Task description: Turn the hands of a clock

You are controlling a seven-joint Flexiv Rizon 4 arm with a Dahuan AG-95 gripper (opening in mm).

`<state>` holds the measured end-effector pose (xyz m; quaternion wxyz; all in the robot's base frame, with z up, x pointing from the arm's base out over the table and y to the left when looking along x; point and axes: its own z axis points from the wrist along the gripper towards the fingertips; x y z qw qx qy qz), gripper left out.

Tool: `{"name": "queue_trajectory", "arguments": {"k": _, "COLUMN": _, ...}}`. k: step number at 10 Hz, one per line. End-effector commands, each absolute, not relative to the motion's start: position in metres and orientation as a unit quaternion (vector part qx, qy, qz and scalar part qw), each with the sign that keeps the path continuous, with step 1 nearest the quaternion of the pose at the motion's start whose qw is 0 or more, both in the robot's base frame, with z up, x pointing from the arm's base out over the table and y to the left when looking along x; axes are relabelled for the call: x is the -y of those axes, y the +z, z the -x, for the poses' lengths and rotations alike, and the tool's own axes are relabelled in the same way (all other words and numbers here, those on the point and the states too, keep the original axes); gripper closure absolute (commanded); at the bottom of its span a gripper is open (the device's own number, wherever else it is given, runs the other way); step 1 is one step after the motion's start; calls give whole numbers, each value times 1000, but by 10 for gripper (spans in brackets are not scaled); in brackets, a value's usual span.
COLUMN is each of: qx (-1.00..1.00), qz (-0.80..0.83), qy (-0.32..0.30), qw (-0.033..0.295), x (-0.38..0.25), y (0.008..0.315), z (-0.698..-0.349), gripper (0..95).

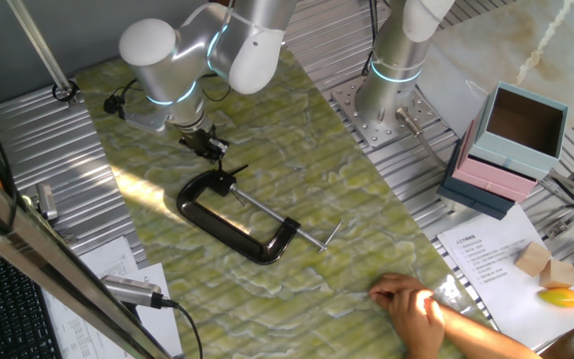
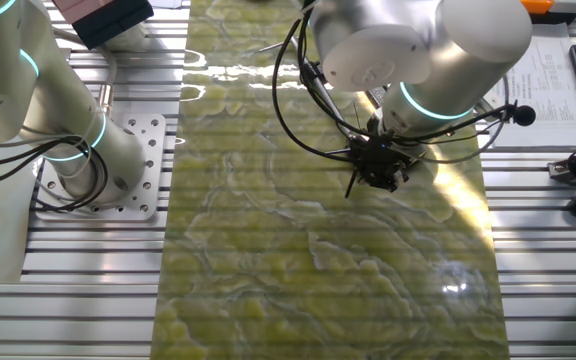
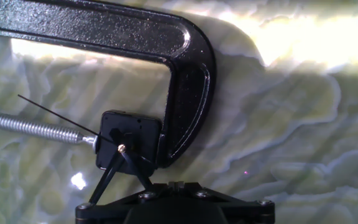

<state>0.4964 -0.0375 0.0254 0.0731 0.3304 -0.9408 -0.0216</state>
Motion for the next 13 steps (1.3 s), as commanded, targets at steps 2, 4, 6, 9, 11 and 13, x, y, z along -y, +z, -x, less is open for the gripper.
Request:
{"name": "queue_trajectory", "arguments": {"k": 2, "qx": 941, "qz": -330, "qy": -24, "qw": 78, "x": 37, "y": 26, "z": -493, "gripper": 950}}
{"name": "queue_trajectory", "arguments": {"k": 4, "qx": 941, "qz": -328, "qy": -26, "qw": 83, "x": 37, "y": 27, "z": -489, "gripper": 950}}
{"name": "queue_trajectory", "arguments": {"k": 6, "qx": 941, "qz": -327, "qy": -30, "qw": 84, "x": 36, "y": 26, "z": -485, "gripper": 950}}
{"name": "queue_trajectory", "arguments": {"k": 9, "qx": 941, "qz": -325, "qy": -33, "qw": 86, "x": 34, "y": 26, "z": -480, "gripper": 950}}
{"name": "queue_trajectory", "arguments": {"k": 11, "qx": 941, "qz": -324, "qy": -34, "qw": 88, "x": 33, "y": 27, "z": -479, "gripper": 950}}
{"name": "queue_trajectory", "arguments": {"k": 13, "qx": 942, "qz": -322, "qy": -36, "qw": 88, "x": 31, "y": 27, "z": -477, "gripper": 950}}
